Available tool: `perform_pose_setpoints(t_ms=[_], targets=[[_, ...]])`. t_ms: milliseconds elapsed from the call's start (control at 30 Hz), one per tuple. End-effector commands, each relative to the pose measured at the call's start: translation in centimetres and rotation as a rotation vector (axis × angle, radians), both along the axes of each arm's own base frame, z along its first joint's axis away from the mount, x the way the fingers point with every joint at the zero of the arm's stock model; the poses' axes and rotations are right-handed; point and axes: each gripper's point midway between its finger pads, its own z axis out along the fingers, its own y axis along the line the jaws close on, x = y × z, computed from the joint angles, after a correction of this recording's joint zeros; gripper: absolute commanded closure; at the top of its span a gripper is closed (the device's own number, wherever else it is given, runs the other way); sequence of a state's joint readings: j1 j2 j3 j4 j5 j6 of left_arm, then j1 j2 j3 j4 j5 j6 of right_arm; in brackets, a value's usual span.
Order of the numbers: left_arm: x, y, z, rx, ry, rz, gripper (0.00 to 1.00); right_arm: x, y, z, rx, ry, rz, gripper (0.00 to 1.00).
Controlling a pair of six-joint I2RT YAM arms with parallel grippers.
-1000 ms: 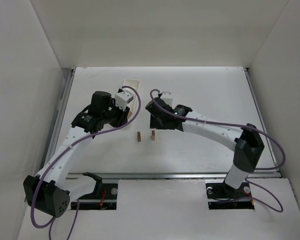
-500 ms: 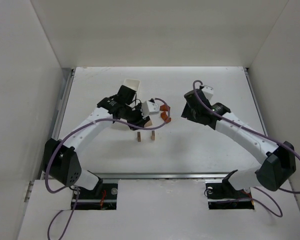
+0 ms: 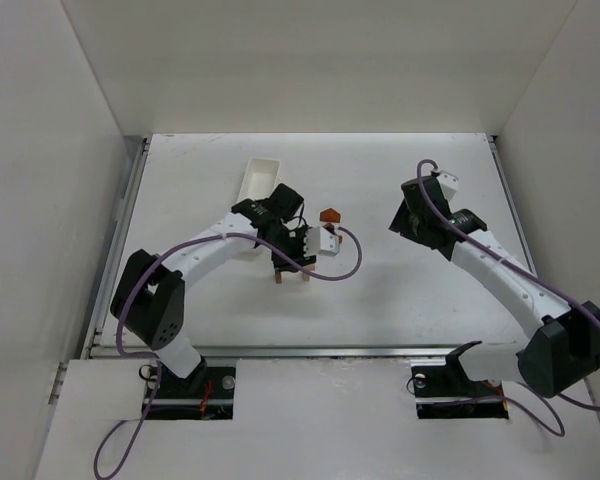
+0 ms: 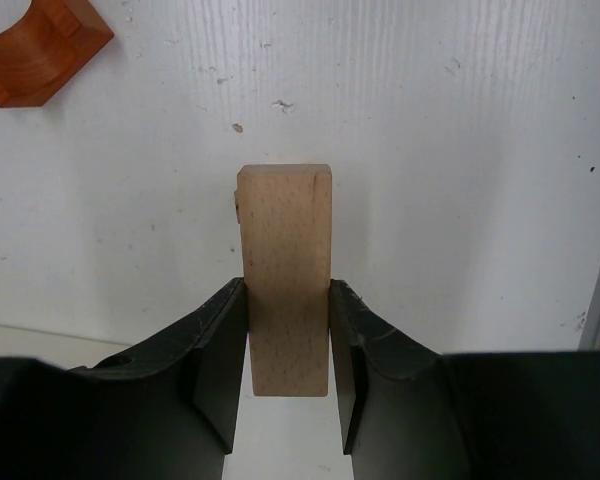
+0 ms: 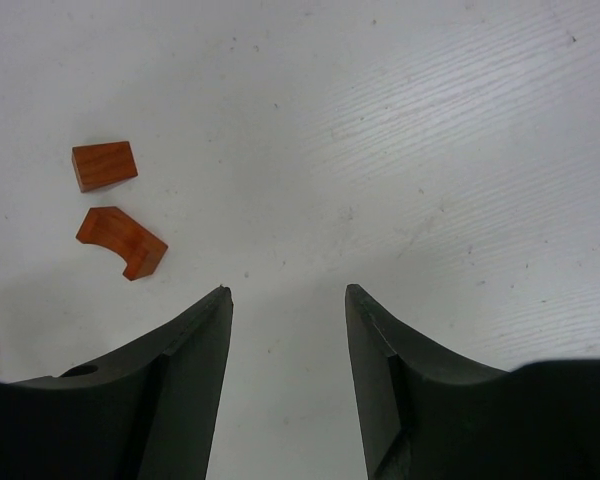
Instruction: Build the wood block tower
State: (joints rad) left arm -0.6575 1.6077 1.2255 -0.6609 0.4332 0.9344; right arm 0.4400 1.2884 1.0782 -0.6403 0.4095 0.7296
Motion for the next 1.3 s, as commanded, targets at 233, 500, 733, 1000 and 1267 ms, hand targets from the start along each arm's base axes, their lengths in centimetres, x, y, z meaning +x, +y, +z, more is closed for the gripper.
perform_pose_setpoints(t_ms=[233, 500, 733, 1000, 1267], targets=[[1.3, -0.9, 1.0, -0.039, -0.039, 0.001, 0.97, 1.1, 0.1, 1.0, 0.015, -0.059, 0.032, 0.45], [0.7, 0.0, 0.6, -0.031, -0.030, 0.010, 0.98, 1.2, 0.5, 0.2, 0.020, -0.035, 0.045, 0.45], [0.2, 0.4, 0.1, -0.026, -0.028, 0.003, 0.98, 1.2, 0.4, 0.2, 0.013, -0.034, 0.051, 0.45], [0.5, 0.7, -0.1, -0.020, -0.059, 0.003, 0.98, 1.2, 0.4, 0.2, 0.013, -0.034, 0.051, 0.45], [0.6, 0.9, -0.4, -0.021, -0.049, 0.028, 0.98, 1.3, 0.5, 0.6, 0.016, -0.043, 0.051, 0.45]])
